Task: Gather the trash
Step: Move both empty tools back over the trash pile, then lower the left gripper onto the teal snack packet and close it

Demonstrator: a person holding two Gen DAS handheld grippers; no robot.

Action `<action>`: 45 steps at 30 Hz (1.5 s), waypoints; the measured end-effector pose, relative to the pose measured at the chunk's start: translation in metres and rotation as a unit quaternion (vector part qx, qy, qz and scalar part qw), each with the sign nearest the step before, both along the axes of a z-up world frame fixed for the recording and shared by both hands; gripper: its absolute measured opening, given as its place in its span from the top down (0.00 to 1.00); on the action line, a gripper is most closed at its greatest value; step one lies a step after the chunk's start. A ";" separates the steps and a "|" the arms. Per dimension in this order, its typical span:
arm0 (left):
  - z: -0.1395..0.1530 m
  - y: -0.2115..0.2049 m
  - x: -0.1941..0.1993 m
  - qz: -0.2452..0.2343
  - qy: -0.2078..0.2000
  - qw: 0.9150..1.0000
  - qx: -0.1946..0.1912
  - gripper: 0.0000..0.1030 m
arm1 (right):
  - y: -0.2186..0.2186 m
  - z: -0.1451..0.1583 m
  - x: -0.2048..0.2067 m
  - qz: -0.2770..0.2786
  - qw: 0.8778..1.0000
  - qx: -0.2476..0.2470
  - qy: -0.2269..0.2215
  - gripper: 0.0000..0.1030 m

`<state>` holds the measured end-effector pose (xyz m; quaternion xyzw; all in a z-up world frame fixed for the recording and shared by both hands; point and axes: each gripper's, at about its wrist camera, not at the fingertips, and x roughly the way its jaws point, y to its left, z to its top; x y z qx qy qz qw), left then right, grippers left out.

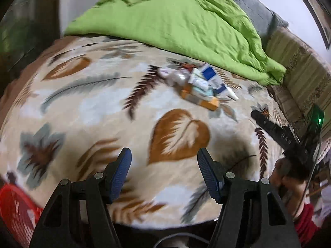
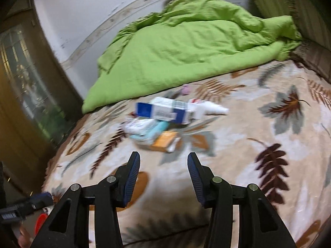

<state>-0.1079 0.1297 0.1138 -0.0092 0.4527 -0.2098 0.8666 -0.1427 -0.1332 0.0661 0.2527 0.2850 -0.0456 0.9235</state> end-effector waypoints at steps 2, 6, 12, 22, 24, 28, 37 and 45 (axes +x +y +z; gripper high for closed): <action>0.003 -0.020 0.014 -0.009 -0.012 1.000 0.010 0.37 | -0.009 -0.008 0.001 -0.012 1.000 0.002 0.008 0.50; 0.003 -0.067 0.051 -0.042 -0.016 0.998 0.034 0.36 | -0.026 -0.017 0.002 -0.026 0.999 0.031 0.011 0.50; -0.015 -0.127 0.112 -0.047 -0.028 0.995 0.088 0.35 | -0.039 -0.026 0.004 -0.044 0.997 0.055 0.015 0.50; -0.055 -0.182 0.173 -0.069 -0.016 0.989 0.127 0.53 | -0.044 -0.037 0.015 -0.040 0.996 0.066 0.032 0.50; -0.055 -0.181 0.170 -0.078 -0.013 0.991 0.106 0.79 | -0.046 -0.040 0.016 -0.041 0.996 0.071 0.036 0.50; -0.059 -0.174 0.155 -0.092 -0.015 0.991 0.100 0.87 | -0.044 -0.041 0.019 -0.035 0.996 0.072 0.041 0.50; -0.068 -0.127 0.132 -0.093 0.045 0.994 0.023 0.73 | -0.038 -0.038 0.019 -0.031 0.997 0.060 0.041 0.50; -0.065 -0.143 0.132 -0.100 0.026 0.994 0.040 0.39 | -0.042 -0.039 0.017 -0.041 0.997 0.061 0.040 0.50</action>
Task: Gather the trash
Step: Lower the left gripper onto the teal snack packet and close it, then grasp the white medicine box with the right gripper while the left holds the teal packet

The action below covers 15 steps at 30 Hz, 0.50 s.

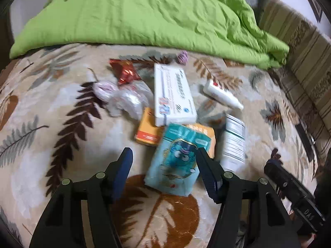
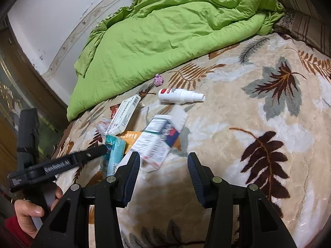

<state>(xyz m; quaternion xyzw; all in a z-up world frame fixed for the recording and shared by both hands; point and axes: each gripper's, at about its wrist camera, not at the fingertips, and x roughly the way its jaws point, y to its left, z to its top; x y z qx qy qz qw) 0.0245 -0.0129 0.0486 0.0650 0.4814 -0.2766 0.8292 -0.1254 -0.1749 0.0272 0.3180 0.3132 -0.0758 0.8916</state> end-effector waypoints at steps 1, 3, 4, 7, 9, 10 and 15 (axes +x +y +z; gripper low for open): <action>-0.005 -0.005 -0.001 -0.006 0.003 1.000 0.009 0.39 | -0.001 0.000 0.000 -0.003 1.000 0.001 0.001 0.50; -0.014 -0.011 -0.004 -0.014 0.003 1.000 0.020 0.39 | -0.006 0.000 -0.003 -0.016 1.000 0.004 -0.001 0.50; -0.017 -0.014 -0.005 -0.014 -0.001 1.000 0.021 0.39 | -0.008 0.000 -0.004 -0.022 1.000 0.004 -0.003 0.50; -0.020 -0.013 -0.006 -0.008 -0.006 1.000 0.008 0.45 | -0.012 0.000 -0.006 -0.034 0.999 0.008 -0.004 0.49; -0.019 -0.013 -0.008 -0.012 -0.006 1.000 0.000 0.58 | -0.013 0.000 -0.006 -0.036 0.999 0.011 -0.004 0.46; -0.018 -0.012 -0.011 -0.011 -0.013 1.000 0.003 0.65 | -0.013 0.000 -0.006 -0.036 0.999 0.013 -0.004 0.44; -0.016 0.007 -0.028 -0.001 -0.021 1.000 -0.002 0.85 | -0.011 0.001 -0.006 -0.032 0.999 0.010 -0.006 0.41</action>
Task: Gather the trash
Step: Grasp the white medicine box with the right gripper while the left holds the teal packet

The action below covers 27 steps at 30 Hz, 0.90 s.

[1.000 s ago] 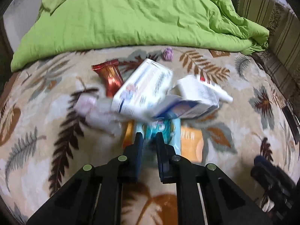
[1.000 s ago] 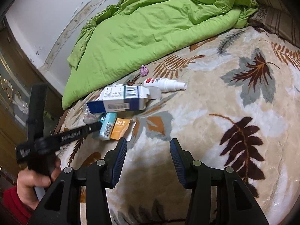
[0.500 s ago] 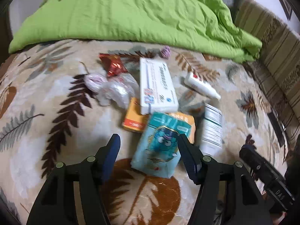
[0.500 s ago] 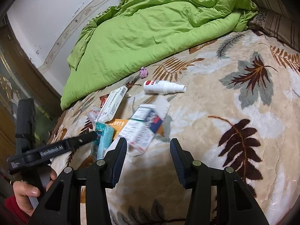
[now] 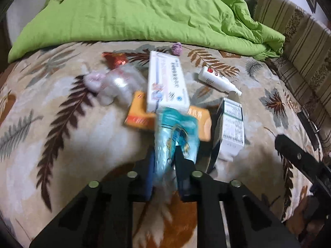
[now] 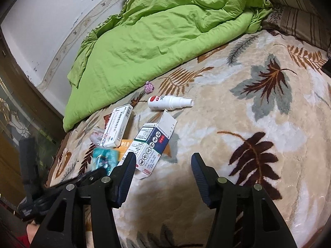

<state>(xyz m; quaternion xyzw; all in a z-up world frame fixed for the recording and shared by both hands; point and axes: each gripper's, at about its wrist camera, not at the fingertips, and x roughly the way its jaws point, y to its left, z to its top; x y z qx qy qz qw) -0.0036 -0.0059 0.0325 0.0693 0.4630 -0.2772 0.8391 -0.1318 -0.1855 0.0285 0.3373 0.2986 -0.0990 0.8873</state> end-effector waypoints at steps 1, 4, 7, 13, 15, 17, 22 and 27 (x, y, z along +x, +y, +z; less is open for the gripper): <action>0.000 0.006 -0.004 0.003 0.001 1.000 -0.003 0.85 | 0.001 0.000 0.000 0.002 1.000 -0.001 0.000 0.40; -0.002 0.026 -0.011 0.012 0.014 1.000 -0.021 0.85 | 0.005 -0.001 0.005 0.007 1.000 -0.003 0.004 0.36; -0.003 0.037 -0.014 0.020 0.025 0.999 -0.036 0.85 | 0.011 -0.005 0.020 0.023 1.000 0.004 0.012 0.33; -0.009 0.041 -0.008 0.033 0.039 0.997 -0.050 0.84 | 0.018 -0.008 0.067 0.036 0.999 0.012 0.025 0.31; -0.011 0.041 -0.007 0.034 0.041 0.997 -0.050 0.83 | 0.018 -0.017 0.083 0.042 0.998 0.016 0.049 0.31; -0.011 0.043 -0.005 0.034 0.045 0.997 -0.052 0.82 | 0.017 -0.028 0.089 0.046 0.996 0.034 0.069 0.31; -0.014 0.041 0.000 0.036 0.050 0.997 -0.048 0.66 | 0.011 -0.028 0.084 0.059 0.996 0.036 0.058 0.53; -0.015 0.027 0.004 0.034 0.061 0.996 -0.047 0.43 | 0.003 -0.016 0.073 0.048 0.998 0.021 0.032 0.64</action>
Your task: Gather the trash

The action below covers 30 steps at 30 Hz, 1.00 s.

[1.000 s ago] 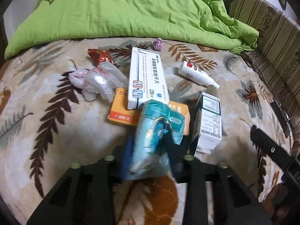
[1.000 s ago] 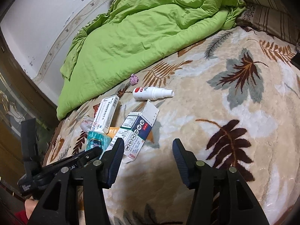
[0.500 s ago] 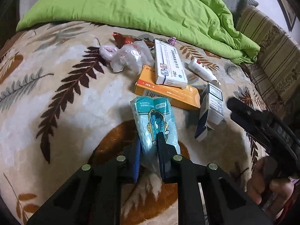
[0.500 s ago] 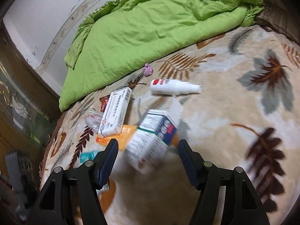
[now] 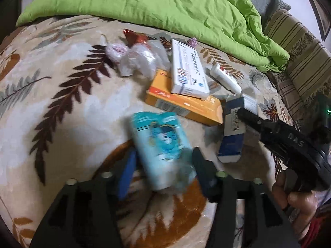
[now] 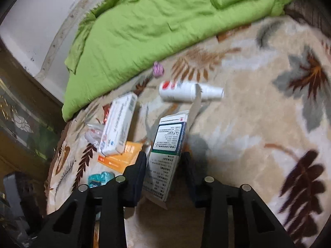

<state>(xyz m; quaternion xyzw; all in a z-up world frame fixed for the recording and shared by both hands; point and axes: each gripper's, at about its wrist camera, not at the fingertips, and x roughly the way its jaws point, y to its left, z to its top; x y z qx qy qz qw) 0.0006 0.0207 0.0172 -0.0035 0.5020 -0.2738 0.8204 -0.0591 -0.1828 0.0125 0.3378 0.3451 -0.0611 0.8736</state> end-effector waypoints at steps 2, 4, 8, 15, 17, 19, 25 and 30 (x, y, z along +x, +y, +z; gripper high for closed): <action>0.000 -0.011 0.001 0.004 -0.015 1.000 0.020 0.44 | 0.002 0.010 -0.005 -0.002 1.000 -0.025 -0.017 0.65; -0.003 -0.023 0.001 0.004 -0.032 0.998 0.050 0.57 | 0.009 0.019 -0.007 0.006 0.998 -0.050 -0.032 0.65; -0.001 -0.029 -0.009 0.003 -0.073 0.995 0.069 0.68 | 0.018 0.028 -0.012 0.021 0.995 -0.080 -0.051 0.65; 0.015 0.006 -0.032 0.028 -0.101 0.993 0.046 0.76 | 0.042 0.040 -0.027 0.049 0.990 -0.115 -0.071 0.65; 0.021 0.020 -0.041 0.039 -0.109 0.992 0.040 0.76 | 0.050 0.043 -0.033 0.057 0.988 -0.122 -0.076 0.65; 0.029 0.035 -0.058 0.051 -0.137 0.988 0.050 0.75 | 0.063 0.047 -0.042 0.072 0.984 -0.137 -0.082 0.65; 0.036 0.074 -0.099 0.090 -0.181 0.977 0.064 0.75 | 0.101 0.047 -0.069 0.120 0.976 -0.156 -0.091 0.65; 0.033 0.087 -0.103 0.110 -0.184 0.975 0.066 0.75 | 0.125 0.046 -0.079 0.142 0.969 -0.180 -0.092 0.65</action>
